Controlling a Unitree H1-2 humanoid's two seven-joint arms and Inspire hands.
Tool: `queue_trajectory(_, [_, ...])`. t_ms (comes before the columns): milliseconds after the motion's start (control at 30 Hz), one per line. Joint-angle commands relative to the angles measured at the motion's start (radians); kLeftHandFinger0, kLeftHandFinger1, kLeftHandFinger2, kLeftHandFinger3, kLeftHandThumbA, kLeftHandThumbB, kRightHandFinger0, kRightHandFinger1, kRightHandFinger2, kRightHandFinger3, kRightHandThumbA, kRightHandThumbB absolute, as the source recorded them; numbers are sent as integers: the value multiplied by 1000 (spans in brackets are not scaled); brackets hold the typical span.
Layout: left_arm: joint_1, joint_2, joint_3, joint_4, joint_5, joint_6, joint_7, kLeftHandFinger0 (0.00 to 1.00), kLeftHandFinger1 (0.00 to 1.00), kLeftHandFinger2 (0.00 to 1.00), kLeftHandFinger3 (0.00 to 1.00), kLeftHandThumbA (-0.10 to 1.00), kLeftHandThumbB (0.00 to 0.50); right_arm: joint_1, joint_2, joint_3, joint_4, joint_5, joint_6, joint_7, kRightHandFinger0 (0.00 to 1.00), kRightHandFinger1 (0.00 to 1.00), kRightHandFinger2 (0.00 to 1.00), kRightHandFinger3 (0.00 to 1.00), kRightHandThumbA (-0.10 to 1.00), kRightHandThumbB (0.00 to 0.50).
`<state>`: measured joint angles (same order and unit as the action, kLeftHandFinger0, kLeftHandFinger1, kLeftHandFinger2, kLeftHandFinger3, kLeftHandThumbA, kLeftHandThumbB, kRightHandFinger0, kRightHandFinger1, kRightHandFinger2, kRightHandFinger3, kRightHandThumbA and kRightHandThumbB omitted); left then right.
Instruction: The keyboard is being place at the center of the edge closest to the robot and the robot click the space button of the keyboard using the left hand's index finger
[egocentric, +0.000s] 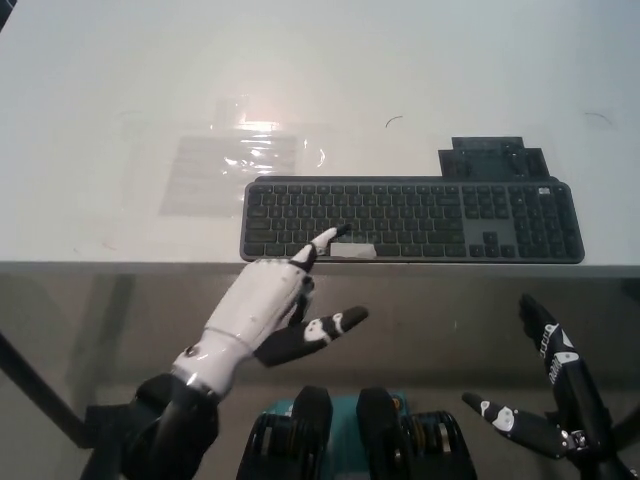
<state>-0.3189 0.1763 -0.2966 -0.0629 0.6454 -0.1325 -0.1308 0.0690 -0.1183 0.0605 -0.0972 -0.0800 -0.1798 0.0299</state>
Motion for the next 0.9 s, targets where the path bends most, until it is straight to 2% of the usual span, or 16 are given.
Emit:
queue_trajectory(0, [-61, -18, -22, 57, 88, -13, 69, 0, 0, 55, 1000, 1000, 339, -23, -10, 4, -30, -13, -40, 13, 1000, 1000, 1000, 1000, 1000, 274])
queue_trajectory(400, [-147, -35, -52, 243, 119, -3, 104, 0, 0, 50, 1000, 1000, 344, -36, -11, 0, -27, -7, -42, 14, 1000, 1000, 1000, 1000, 1000, 300])
queue_trajectory(433, [-151, -34, -52, 252, 121, 12, 91, 0, 11, 92, 1000, 1000, 350, -34, -11, 0, -33, -5, -38, 16, 1000, 1000, 1000, 1000, 1000, 294])
queue_trajectory(567, [-172, -30, -50, 300, 114, 6, 100, 0, 2, 127, 1000, 1000, 335, -35, -9, -2, -42, -1, -32, 19, 1000, 1000, 1000, 1000, 1000, 298])
queue_trajectory(733, [-184, -26, -50, 350, 121, 5, 120, 0, 0, 145, 1000, 1000, 338, -38, -13, -2, -40, -5, -35, 23, 1000, 1000, 1000, 1000, 1000, 289])
queue_trajectory(867, [-185, -27, -49, 377, 123, 14, 126, 0, 0, 126, 1000, 1000, 345, -35, -11, -4, -46, -8, -25, 22, 1000, 1000, 1000, 1000, 1000, 302])
